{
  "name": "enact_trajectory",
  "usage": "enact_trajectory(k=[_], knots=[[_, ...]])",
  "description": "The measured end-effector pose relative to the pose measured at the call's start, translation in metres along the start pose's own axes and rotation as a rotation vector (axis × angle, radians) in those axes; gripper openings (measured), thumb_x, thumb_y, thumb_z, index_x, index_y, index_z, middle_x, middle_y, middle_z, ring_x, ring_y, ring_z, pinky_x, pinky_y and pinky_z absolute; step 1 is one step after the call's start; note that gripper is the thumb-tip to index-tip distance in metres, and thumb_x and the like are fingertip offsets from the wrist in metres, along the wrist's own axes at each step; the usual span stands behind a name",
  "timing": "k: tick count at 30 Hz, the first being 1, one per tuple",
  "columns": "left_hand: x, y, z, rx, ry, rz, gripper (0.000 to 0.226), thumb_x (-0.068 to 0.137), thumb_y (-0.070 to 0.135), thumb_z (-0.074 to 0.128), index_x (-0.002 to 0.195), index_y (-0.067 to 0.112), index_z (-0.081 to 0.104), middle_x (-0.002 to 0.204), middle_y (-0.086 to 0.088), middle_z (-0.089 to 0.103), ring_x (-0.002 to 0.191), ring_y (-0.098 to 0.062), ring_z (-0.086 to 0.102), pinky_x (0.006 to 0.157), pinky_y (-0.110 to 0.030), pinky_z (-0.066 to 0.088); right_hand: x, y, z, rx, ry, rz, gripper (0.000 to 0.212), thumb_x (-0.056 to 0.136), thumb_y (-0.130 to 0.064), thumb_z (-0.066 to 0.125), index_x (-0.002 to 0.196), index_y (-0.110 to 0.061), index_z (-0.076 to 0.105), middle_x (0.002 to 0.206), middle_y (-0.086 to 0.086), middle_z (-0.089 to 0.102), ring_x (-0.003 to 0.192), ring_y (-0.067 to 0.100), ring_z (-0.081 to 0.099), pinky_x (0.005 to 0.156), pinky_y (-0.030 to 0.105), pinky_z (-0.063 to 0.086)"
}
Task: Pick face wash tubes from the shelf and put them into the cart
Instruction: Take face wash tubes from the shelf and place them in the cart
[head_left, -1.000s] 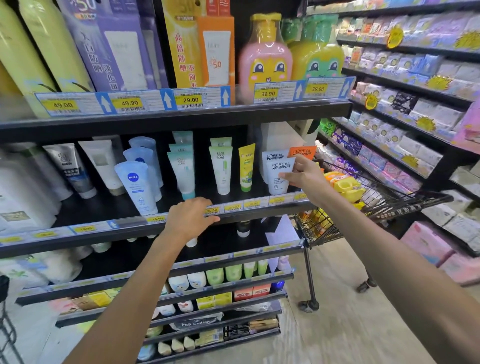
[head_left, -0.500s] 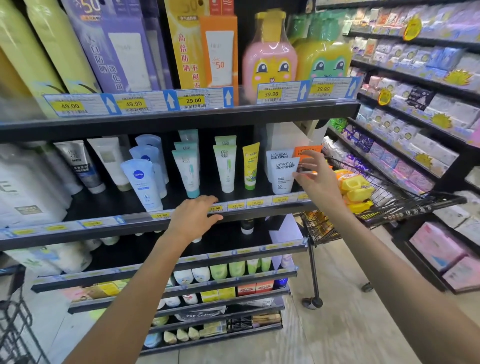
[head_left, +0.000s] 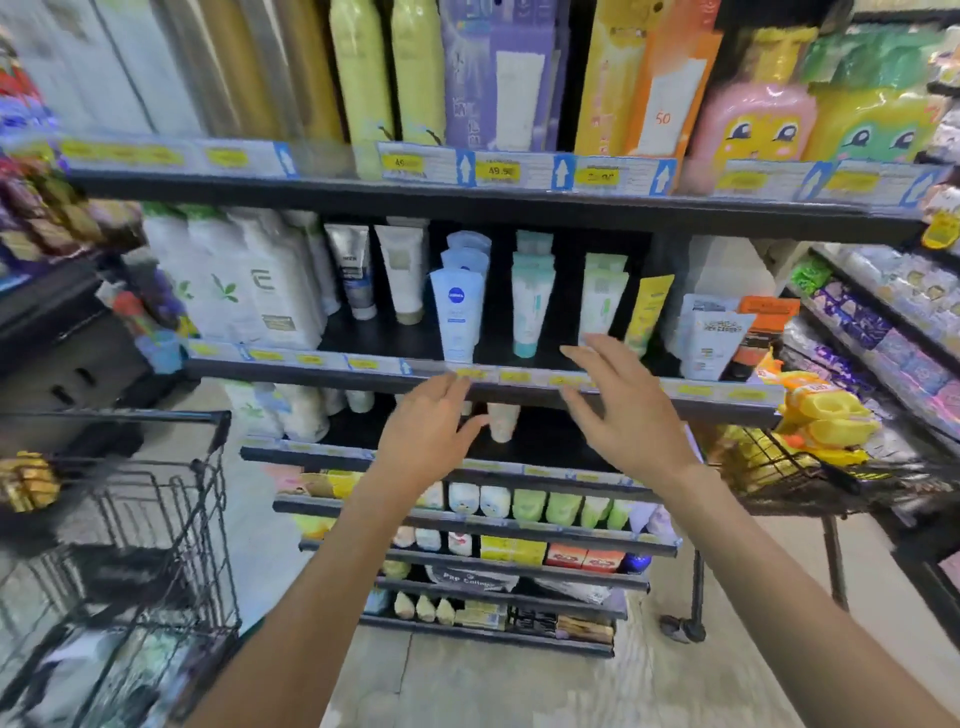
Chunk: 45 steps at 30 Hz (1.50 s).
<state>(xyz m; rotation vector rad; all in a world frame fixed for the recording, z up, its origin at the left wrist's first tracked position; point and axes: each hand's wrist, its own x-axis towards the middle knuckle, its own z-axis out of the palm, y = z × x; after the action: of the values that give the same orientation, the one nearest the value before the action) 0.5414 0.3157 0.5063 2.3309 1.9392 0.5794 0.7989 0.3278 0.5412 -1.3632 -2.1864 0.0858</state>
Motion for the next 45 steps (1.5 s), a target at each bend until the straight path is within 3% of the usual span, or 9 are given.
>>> enact_trajectory(k=[6, 13, 21, 25, 32, 40, 45], knots=[[-0.119, -0.113, -0.043, 0.061, 0.000, -0.253, 0.063, 0.105, 0.053, 0.043, 0.155, 0.013, 0.040, 0.151, -0.009, 0.050, 0.137, -0.030, 0.048, 0.111, -0.044, 0.044, 0.004, -0.134, 0.083, -0.001, -0.230, -0.089, 0.056, 0.105, -0.043, 0.052, 0.157, -0.024, 0.041, 0.165, 0.001, 0.034, 0.154, 0.020, 0.026, 0.123, 0.040, 0.027], [-0.295, -0.244, -0.080, 0.118, -0.006, -0.585, 0.049, 0.104, 0.050, 0.048, 0.132, 0.011, 0.055, 0.124, -0.010, 0.061, 0.116, -0.033, 0.059, 0.093, -0.043, 0.047, -0.016, -0.308, 0.195, 0.057, -0.455, -0.304, 0.060, 0.104, -0.043, 0.053, 0.159, -0.023, 0.037, 0.162, 0.003, 0.038, 0.150, 0.021, 0.033, 0.119, 0.036, 0.031], [-0.436, -0.335, -0.084, -0.014, -0.065, -0.990, 0.050, 0.103, 0.045, 0.052, 0.143, 0.014, 0.050, 0.143, -0.015, 0.054, 0.127, -0.035, 0.056, 0.104, -0.047, 0.048, -0.037, -0.438, 0.298, 0.086, -0.694, -0.500, 0.060, 0.104, -0.046, 0.053, 0.157, -0.021, 0.040, 0.160, 0.005, 0.041, 0.147, 0.023, 0.037, 0.117, 0.035, 0.032], [-0.467, -0.369, -0.071, -0.032, -0.122, -1.106, 0.050, 0.104, 0.048, 0.050, 0.136, 0.010, 0.052, 0.141, -0.017, 0.055, 0.123, -0.037, 0.058, 0.099, -0.048, 0.050, -0.030, -0.470, 0.342, 0.108, -0.813, -0.519, 0.060, 0.105, -0.045, 0.051, 0.159, -0.024, 0.036, 0.162, 0.003, 0.038, 0.149, 0.022, 0.033, 0.118, 0.036, 0.031], [-0.473, -0.438, -0.038, -0.117, -0.177, -1.277, 0.060, 0.104, 0.047, 0.050, 0.153, 0.014, 0.037, 0.151, -0.014, 0.049, 0.131, -0.033, 0.055, 0.101, -0.048, 0.050, 0.006, -0.519, 0.440, 0.063, -0.987, -0.585, 0.061, 0.106, -0.044, 0.050, 0.159, -0.018, 0.034, 0.161, 0.005, 0.039, 0.148, 0.023, 0.034, 0.118, 0.037, 0.031], [-0.453, -0.543, 0.008, -0.287, -0.166, -1.511, 0.057, 0.103, 0.045, 0.053, 0.153, 0.019, 0.039, 0.136, -0.016, 0.060, 0.116, -0.032, 0.063, 0.097, -0.046, 0.053, 0.050, -0.569, 0.575, 0.047, -1.207, -0.531, 0.055, 0.105, -0.039, 0.053, 0.155, -0.020, 0.041, 0.148, 0.011, 0.053, 0.132, 0.031, 0.053, 0.106, 0.044, 0.046], [-0.453, -0.616, 0.062, -0.461, -0.120, -1.665, 0.053, 0.103, 0.039, 0.055, 0.149, 0.015, 0.044, 0.134, -0.017, 0.063, 0.118, -0.035, 0.062, 0.095, -0.044, 0.051, 0.050, -0.590, 0.677, 0.039, -1.294, -0.392, 0.045, 0.105, -0.036, 0.054, 0.145, -0.015, 0.051, 0.136, 0.015, 0.061, 0.118, 0.034, 0.061, 0.092, 0.039, 0.048]])
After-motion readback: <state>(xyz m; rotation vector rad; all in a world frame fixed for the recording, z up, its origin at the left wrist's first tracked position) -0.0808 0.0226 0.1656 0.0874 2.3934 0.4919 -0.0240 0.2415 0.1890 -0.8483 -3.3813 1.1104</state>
